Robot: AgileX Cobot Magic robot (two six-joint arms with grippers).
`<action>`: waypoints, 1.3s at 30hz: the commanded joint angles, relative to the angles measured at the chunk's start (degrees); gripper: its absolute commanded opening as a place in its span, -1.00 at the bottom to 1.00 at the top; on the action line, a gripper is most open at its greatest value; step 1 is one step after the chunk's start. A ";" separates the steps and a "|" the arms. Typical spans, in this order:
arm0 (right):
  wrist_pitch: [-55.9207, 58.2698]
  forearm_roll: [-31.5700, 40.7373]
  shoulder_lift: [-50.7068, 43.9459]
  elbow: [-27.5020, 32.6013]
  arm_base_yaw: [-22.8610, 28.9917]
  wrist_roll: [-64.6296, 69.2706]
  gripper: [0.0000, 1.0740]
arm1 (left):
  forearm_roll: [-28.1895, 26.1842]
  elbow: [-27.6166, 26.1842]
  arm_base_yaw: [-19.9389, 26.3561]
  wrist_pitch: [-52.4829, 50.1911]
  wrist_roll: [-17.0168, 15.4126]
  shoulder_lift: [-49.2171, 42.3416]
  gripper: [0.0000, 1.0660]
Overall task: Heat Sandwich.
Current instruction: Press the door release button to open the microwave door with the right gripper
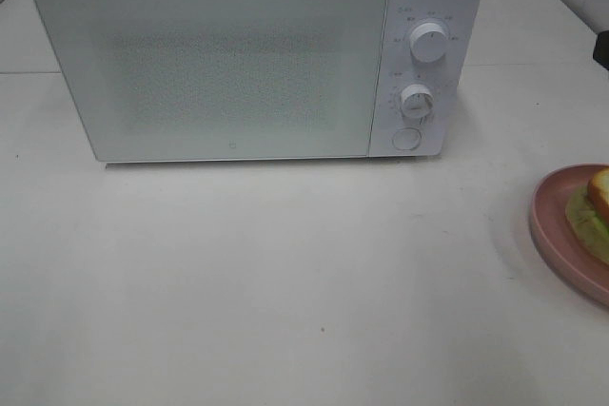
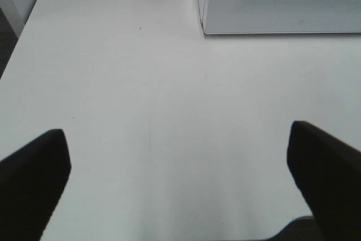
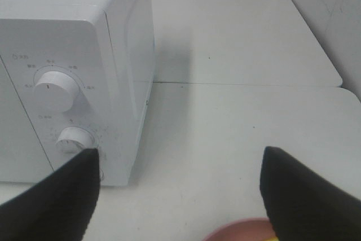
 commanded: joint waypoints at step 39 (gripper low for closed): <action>-67.21 35.01 36.96 13.58 30.02 -14.95 0.40 | 0.06 0.06 0.11 -0.69 0.00 -0.92 0.88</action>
